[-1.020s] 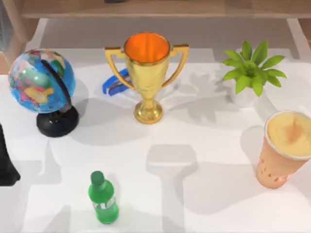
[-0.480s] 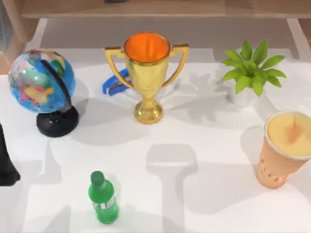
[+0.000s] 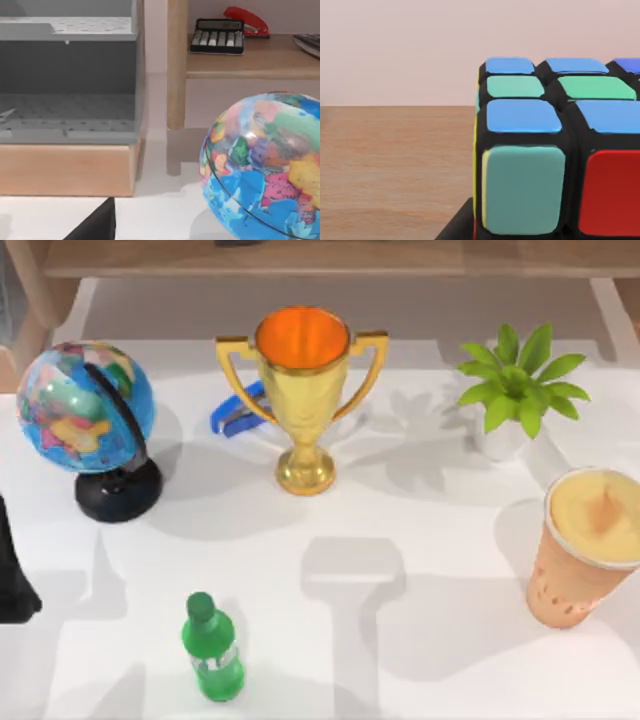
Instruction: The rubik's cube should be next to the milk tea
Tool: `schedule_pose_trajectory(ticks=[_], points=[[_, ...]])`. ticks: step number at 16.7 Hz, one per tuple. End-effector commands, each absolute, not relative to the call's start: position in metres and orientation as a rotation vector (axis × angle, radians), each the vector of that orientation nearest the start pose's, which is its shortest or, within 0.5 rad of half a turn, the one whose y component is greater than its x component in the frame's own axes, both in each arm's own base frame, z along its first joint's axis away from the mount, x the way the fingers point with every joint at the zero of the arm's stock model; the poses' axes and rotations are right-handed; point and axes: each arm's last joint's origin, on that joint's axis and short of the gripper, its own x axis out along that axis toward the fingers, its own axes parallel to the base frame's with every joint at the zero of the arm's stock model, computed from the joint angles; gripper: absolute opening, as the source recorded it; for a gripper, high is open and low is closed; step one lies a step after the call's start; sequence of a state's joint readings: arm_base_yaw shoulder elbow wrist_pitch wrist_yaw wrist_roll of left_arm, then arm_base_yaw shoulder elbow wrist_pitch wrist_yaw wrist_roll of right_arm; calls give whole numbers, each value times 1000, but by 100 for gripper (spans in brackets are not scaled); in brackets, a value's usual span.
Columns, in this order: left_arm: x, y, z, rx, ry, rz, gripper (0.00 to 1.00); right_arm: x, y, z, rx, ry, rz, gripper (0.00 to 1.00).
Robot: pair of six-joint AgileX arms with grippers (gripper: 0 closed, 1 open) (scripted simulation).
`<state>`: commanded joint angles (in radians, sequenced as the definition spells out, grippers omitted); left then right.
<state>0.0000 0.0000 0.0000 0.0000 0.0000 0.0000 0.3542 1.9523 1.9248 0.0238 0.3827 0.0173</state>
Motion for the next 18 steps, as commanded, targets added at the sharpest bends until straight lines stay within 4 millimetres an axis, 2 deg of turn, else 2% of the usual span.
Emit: schedule_pose_trajectory(ticks=[5, 9, 11, 14, 18], points=[[106, -1, 160, 0, 0, 0, 100, 435, 159, 404, 14, -10, 4, 0], [106, -1, 160, 0, 0, 0, 100, 399, 180, 426, 81, 30, 121, 0], [106, -1, 160, 0, 0, 0, 100, 374, 195, 428, 117, 117, 206, 0], [106, -1, 160, 0, 0, 0, 100, 336, 220, 413, 152, 340, 332, 0], [106, -1, 160, 0, 0, 0, 100, 293, 246, 364, 137, 761, 405, 0]])
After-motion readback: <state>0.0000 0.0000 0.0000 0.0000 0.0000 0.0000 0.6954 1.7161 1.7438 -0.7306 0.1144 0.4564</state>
